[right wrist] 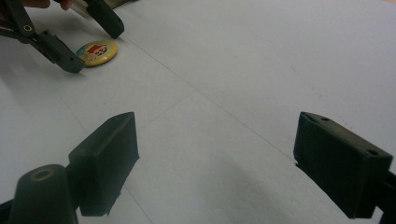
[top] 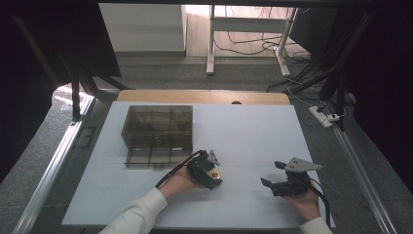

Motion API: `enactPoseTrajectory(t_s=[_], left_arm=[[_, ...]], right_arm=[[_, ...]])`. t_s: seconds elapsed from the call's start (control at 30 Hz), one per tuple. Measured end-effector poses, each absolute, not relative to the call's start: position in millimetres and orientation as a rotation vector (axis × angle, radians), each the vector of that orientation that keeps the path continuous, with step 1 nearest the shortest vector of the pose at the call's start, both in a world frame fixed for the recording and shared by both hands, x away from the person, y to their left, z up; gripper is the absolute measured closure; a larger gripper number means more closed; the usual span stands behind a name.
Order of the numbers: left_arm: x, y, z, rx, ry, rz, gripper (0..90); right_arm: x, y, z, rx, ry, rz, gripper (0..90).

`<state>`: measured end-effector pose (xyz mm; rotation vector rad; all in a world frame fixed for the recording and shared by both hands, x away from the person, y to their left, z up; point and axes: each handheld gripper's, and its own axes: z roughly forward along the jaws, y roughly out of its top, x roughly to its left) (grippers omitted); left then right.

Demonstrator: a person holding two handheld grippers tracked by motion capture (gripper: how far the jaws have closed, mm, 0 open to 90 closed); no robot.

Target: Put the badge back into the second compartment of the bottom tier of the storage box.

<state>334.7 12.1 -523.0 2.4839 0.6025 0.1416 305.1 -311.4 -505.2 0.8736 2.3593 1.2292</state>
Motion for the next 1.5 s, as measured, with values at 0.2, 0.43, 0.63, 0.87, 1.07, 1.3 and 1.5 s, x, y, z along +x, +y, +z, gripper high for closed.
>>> enactPoseTrajectory(t_s=[0.2, 0.43, 0.63, 0.87, 1.07, 1.3, 1.5], left_arm=[[334.0, 12.3, -522.3, 2.487, 0.59, 0.148, 34.3], [334.7, 14.2, -521.9, 2.48, 0.591, 0.149, 42.1], [333.9, 14.4, -521.7, 2.477, 0.58, 0.156, 46.1], [333.8, 14.4, -521.6, 2.476, 0.576, 0.158, 46.3], [333.4, 14.4, -521.1, 2.478, 0.572, 0.165, 46.3], [334.2, 16.0, -520.3, 2.479, 0.579, 0.174, 46.3], [334.4, 17.3, -519.1, 2.47, 0.579, 0.176, 46.3]], right_arm=[[304.9, -311.4, -505.1, 0.872, 2.359, 1.227, 13.4], [304.9, -311.3, -505.1, 0.872, 2.359, 1.227, 13.5], [304.6, -311.3, -505.0, 0.871, 2.359, 1.22, 13.5], [304.6, -311.4, -505.0, 0.87, 2.36, 1.218, 13.5], [304.4, -311.3, -504.9, 0.867, 2.359, 1.222, 13.6], [304.5, -311.2, -505.0, 0.869, 2.362, 1.215, 13.6], [304.5, -311.2, -505.1, 0.87, 2.362, 1.214, 13.7]])
